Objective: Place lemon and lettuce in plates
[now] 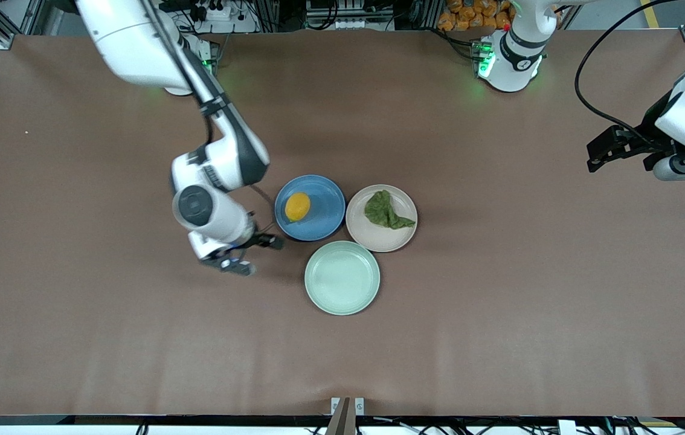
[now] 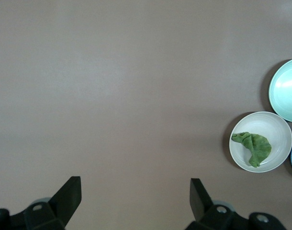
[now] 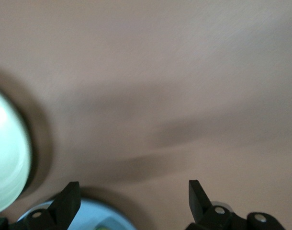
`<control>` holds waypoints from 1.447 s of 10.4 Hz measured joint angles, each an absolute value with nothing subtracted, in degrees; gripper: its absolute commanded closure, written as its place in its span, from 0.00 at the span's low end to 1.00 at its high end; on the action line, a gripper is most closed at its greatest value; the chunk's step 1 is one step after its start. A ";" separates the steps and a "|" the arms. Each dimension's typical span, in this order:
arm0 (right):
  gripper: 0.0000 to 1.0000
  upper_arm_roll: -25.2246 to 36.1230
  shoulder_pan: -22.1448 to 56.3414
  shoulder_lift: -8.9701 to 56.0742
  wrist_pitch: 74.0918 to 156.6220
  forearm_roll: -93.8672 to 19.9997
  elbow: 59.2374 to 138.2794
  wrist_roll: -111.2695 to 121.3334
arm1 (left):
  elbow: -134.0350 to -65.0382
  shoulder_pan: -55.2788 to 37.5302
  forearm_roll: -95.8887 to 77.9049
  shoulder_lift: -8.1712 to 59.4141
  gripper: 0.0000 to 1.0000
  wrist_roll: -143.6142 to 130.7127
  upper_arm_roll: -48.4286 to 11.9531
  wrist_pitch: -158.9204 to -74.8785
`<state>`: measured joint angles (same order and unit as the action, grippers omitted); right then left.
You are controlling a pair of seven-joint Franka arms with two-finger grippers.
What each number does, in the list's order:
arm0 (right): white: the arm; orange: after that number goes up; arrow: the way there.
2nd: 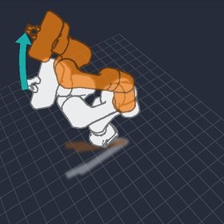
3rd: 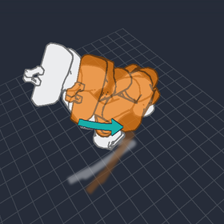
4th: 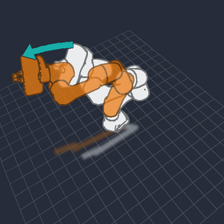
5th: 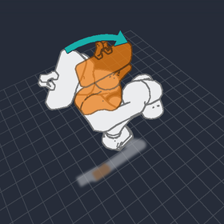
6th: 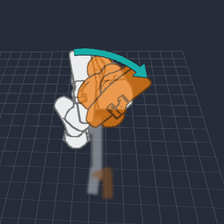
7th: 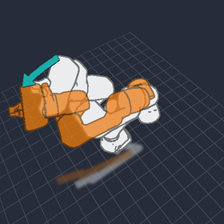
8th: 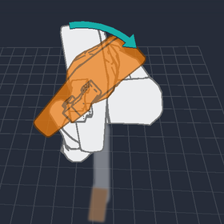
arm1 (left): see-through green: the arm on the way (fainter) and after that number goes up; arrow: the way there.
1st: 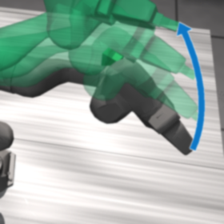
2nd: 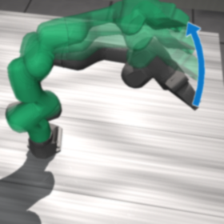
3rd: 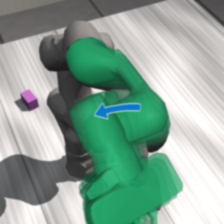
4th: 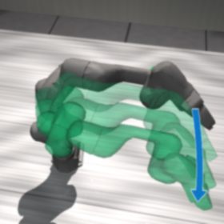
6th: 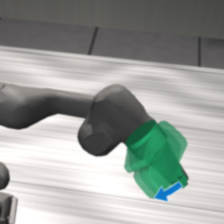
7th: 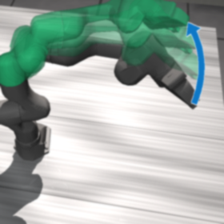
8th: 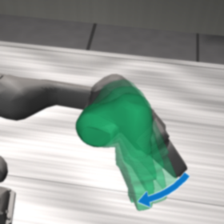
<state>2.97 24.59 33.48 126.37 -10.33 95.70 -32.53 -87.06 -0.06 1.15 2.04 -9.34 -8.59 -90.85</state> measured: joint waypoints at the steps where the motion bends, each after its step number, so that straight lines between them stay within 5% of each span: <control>1: 0.00 2.96 22.19 33.49 126.21 -10.33 95.64 -31.64 | -87.06 -0.05 1.16 2.04 0.00 -9.34 -8.58 -90.85; 8: 0.00 -5.29 1.76 31.93 122.77 -0.19 96.43 -20.60 | -87.07 -0.05 1.17 2.12 0.00 -9.34 -8.56 -90.85; 15: 0.00 -7.22 4.03 13.64 122.79 2.11 117.54 -18.57 | -87.02 0.13 1.18 2.01 0.00 -9.06 -8.47 -90.85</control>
